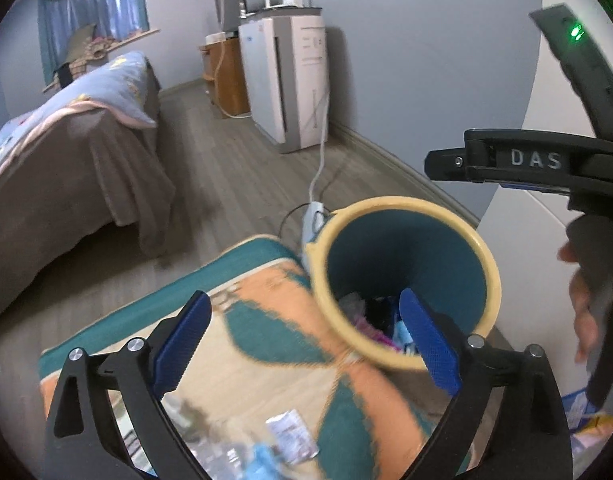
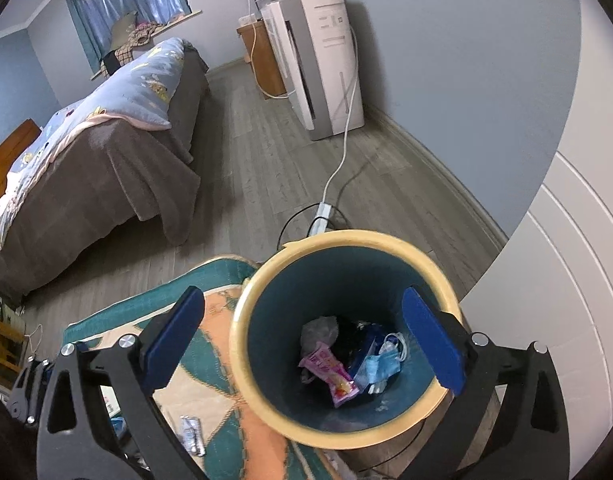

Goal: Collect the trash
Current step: 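Open both tools to drop the wrapper and mask into the bin, then move both tools back over the trash on the cushion, then grasp the white paper piece with the left tool while the right tool grasps the silver sachet, then carry the white paper and silver sachet over the bin with both tools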

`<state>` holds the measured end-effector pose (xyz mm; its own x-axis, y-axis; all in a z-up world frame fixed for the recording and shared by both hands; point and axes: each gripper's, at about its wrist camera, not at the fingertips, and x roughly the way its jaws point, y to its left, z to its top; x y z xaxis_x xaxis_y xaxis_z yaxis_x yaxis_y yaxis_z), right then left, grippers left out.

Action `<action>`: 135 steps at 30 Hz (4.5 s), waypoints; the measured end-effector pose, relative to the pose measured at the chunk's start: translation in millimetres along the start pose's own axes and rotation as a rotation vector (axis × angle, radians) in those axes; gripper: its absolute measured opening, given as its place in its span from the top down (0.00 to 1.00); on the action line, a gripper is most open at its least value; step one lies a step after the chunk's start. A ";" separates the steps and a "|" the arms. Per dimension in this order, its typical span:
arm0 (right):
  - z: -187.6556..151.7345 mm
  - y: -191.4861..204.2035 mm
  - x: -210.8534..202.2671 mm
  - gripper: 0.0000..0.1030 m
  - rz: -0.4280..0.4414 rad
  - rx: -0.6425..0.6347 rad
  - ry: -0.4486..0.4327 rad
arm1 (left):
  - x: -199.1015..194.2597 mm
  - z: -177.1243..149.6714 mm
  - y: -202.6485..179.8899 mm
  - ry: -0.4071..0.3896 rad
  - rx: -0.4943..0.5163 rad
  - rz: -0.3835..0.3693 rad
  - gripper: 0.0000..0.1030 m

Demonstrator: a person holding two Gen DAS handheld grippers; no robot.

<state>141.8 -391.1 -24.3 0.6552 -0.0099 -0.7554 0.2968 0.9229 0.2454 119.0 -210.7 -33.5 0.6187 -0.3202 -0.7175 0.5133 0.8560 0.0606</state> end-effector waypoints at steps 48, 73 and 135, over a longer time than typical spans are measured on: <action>-90.6 212.8 68.9 0.06 0.063 -0.352 0.276 | -75.6 -115.9 247.3 0.145 -0.340 0.242 0.05; -80.2 218.1 128.4 0.06 0.076 -0.408 0.366 | 31.5 -109.2 215.3 0.403 -0.202 0.081 0.33; -154.0 166.3 124.5 0.73 -0.097 -0.383 0.578 | -53.8 -66.9 204.2 0.176 -0.160 0.170 0.88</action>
<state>165.8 -179.6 -171.2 0.1324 0.0091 -0.9912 -0.0004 1.0000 0.0091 150.7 8.5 -29.0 0.5682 -0.1034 -0.8164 0.3024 0.9489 0.0903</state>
